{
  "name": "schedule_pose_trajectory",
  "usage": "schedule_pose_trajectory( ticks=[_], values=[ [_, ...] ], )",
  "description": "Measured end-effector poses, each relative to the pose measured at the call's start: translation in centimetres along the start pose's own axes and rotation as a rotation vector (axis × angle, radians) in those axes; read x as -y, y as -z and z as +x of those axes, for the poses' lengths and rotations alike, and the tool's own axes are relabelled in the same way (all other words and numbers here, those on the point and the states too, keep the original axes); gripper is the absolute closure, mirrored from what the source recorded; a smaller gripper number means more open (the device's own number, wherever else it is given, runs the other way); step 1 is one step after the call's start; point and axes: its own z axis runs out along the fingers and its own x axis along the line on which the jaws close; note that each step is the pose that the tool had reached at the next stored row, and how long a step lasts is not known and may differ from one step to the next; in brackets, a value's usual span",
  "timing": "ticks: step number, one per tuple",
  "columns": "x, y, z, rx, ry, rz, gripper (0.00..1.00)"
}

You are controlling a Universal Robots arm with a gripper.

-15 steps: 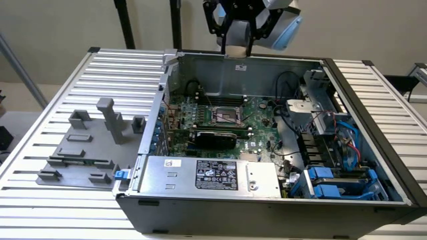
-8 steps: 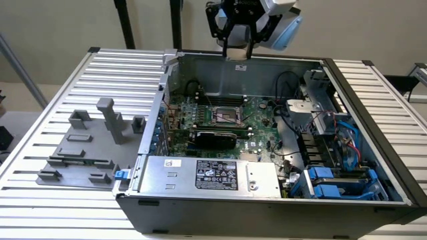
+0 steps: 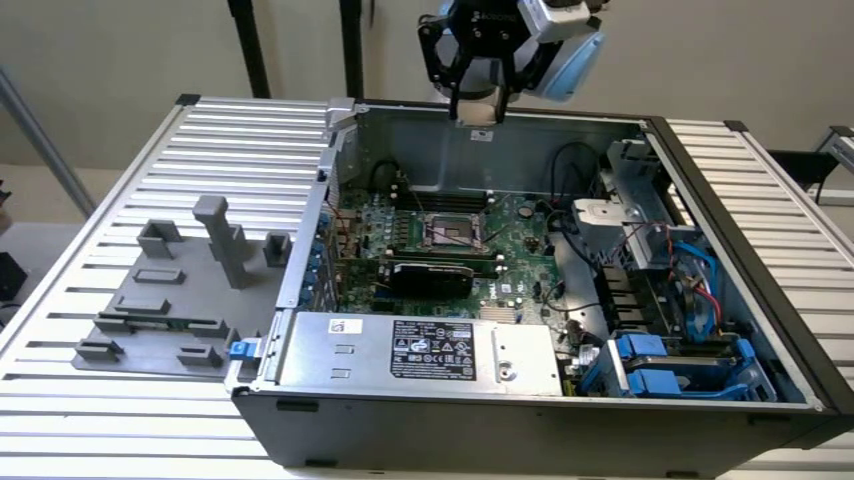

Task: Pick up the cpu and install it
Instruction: 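Pick up the cpu and move it towards the insertion slot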

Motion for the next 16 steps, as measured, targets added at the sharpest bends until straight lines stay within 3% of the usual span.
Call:
schedule_pose_trajectory(
  ticks=[9, 16],
  values=[
    [-0.29, -1.65, 0.0, 0.0, 0.0, -0.0001, 0.45],
    [-0.33, -1.74, -0.1, -0.002, 0.0, 0.0002, 0.45]
  ],
)
